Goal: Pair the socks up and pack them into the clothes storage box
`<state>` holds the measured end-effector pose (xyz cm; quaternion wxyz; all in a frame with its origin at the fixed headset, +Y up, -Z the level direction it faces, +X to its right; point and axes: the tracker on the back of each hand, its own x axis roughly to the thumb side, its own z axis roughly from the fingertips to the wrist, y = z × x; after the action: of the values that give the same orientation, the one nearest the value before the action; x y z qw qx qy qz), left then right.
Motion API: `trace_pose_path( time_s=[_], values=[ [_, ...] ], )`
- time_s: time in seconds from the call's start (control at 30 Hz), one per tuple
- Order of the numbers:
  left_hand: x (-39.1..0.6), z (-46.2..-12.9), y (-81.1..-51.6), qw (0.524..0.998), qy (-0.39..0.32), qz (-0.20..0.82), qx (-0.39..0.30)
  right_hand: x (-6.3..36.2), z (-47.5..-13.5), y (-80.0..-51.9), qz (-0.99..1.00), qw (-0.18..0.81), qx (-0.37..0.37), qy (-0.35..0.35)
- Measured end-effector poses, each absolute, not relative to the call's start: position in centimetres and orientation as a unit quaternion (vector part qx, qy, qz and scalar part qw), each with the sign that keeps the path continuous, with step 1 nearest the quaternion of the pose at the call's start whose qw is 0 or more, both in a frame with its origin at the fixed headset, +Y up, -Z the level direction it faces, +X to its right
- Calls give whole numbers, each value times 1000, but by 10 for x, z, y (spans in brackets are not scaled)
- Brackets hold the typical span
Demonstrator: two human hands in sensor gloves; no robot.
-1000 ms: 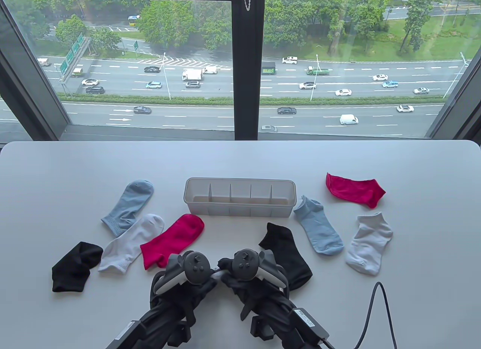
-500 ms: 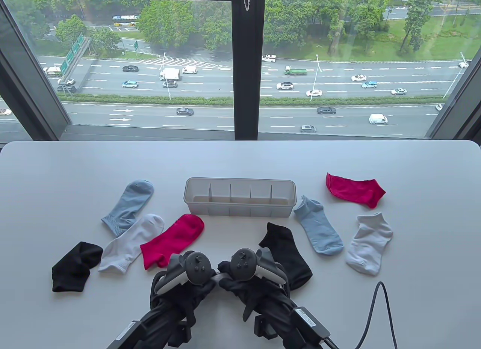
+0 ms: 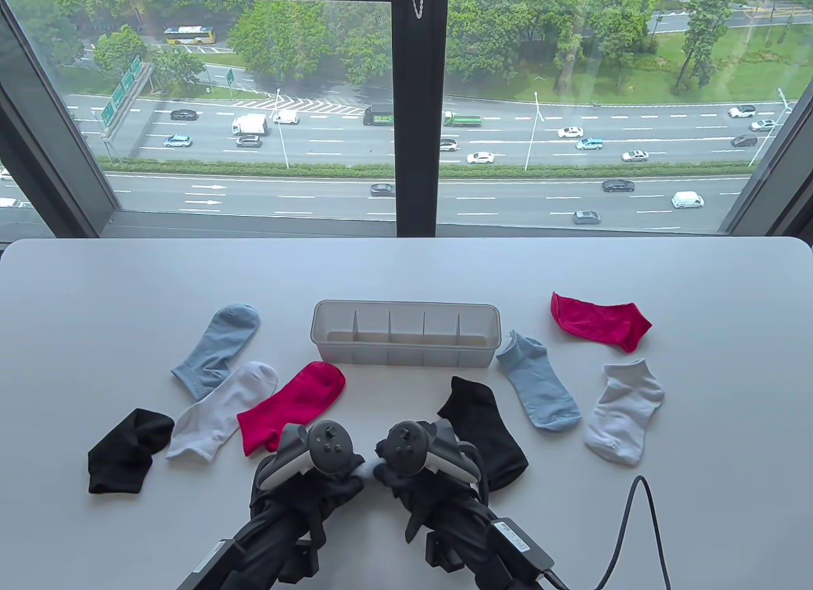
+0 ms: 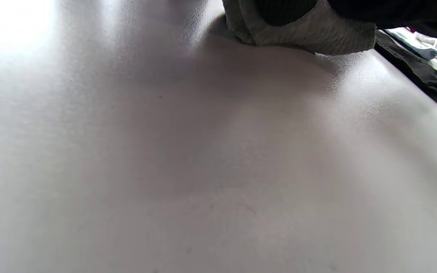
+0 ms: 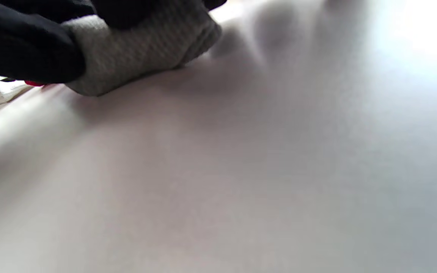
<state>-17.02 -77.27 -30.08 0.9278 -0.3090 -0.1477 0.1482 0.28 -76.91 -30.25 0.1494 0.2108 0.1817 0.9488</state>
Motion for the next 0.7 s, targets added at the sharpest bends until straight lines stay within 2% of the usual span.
trace_pose_path(
  time_s=[0.07, 0.13, 0.2, 0.23, 0.27, 0.47, 0.53, 0.57, 0.7],
  values=[
    [-173, -302, -773, 925, -146, 163, -311, 2, -302, -766, 951, 148, 232, 143],
    [-173, -302, -774, 923, -139, 173, -315, 3, -304, -769, 954, 144, 215, 155],
    [-172, -300, -772, 942, -115, 140, -281, 4, -308, -770, 955, 146, 199, 162],
    [-173, -299, -768, 956, -110, 136, -236, 4, -308, -770, 958, 134, 192, 163],
    [-173, -299, -767, 955, -121, 152, -224, 4, -309, -771, 959, 127, 193, 164],
    [-172, -301, -772, 947, -126, 143, -258, 2, -309, -771, 945, 147, 209, 203],
    [-175, -302, -770, 941, -138, 168, -260, 3, -309, -771, 912, 159, 258, 276],
    [-177, -303, -768, 935, -145, 187, -264, 4, -309, -772, 906, 168, 261, 287],
    [-192, -309, -756, 899, -172, 305, -264, 15, -313, -759, 906, 238, 265, 229]
  ],
)
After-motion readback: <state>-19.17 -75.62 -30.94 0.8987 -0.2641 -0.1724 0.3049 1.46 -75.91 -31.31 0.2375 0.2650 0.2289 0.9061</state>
